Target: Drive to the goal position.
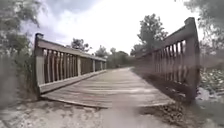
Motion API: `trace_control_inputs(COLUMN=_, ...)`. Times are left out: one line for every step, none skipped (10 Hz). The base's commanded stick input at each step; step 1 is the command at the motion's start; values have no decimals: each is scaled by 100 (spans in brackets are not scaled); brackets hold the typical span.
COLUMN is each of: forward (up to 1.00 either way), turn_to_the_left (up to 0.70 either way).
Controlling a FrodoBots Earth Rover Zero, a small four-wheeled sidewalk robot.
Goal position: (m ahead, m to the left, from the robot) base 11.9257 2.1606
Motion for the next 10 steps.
trace_control_inputs(forward=70, turn_to_the_left=0)
trace_control_inputs(forward=70, turn_to_the_left=0)
trace_control_inputs(forward=70, turn_to_the_left=0)
trace_control_inputs(forward=70, turn_to_the_left=0)
trace_control_inputs(forward=70, turn_to_the_left=0)
trace_control_inputs(forward=70, turn_to_the_left=0)
trace_control_inputs(forward=70, turn_to_the_left=0)
trace_control_inputs(forward=70, turn_to_the_left=-22)
trace_control_inputs(forward=70, turn_to_the_left=-35)
trace_control_inputs(forward=70, turn_to_the_left=-7)
